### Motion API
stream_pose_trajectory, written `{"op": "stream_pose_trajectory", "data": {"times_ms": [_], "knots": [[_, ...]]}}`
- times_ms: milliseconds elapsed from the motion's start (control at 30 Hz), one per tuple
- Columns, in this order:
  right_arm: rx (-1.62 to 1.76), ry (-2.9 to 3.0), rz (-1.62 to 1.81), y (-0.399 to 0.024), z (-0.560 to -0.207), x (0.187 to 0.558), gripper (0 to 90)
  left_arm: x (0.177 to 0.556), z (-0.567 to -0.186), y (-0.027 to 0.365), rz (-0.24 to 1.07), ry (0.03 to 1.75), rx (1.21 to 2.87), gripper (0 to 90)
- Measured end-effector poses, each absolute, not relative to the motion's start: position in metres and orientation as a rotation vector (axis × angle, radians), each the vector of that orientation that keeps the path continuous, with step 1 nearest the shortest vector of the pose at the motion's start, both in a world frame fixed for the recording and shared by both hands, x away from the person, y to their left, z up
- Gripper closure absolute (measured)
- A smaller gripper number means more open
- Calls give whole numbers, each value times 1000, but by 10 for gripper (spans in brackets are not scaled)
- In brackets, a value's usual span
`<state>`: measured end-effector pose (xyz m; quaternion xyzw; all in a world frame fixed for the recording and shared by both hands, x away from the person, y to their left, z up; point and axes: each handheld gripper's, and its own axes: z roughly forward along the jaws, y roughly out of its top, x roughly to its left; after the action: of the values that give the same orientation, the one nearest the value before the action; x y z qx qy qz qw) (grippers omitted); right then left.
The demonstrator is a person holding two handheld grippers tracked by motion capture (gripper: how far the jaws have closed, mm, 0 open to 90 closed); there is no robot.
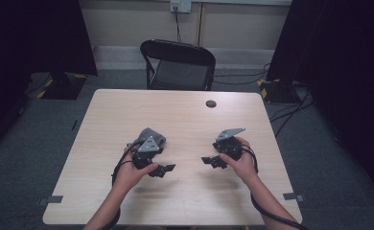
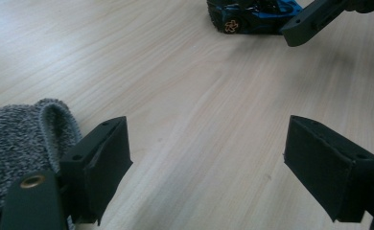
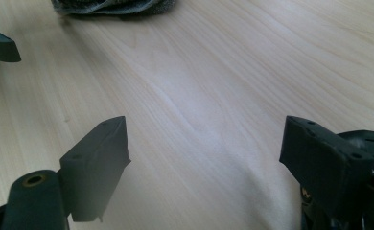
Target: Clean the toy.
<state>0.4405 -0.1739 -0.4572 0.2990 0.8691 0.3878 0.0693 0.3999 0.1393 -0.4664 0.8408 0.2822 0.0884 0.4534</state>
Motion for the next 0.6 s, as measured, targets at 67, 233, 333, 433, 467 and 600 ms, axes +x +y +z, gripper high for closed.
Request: {"op": "stream_pose_trajectory", "data": {"times_ms": [67, 233, 333, 433, 467, 600], "knots": [[894, 2617, 1171, -172, -457, 439, 167, 399, -466, 138, 218, 691, 2078, 158], [856, 2634, 1170, -169, -458, 432, 168, 392, -466, 136, 218, 670, 2086, 159], [847, 2643, 1166, -168, -460, 430, 167, 389, -466, 134, 217, 655, 2094, 158], [841, 2663, 1176, -165, -464, 426, 168, 387, -468, 132, 204, 647, 2095, 162], [837, 2669, 1184, -164, -464, 424, 168, 386, -468, 132, 201, 649, 2095, 162], [814, 2682, 1185, -162, -466, 419, 168, 384, -470, 131, 191, 634, 2101, 161]]}}
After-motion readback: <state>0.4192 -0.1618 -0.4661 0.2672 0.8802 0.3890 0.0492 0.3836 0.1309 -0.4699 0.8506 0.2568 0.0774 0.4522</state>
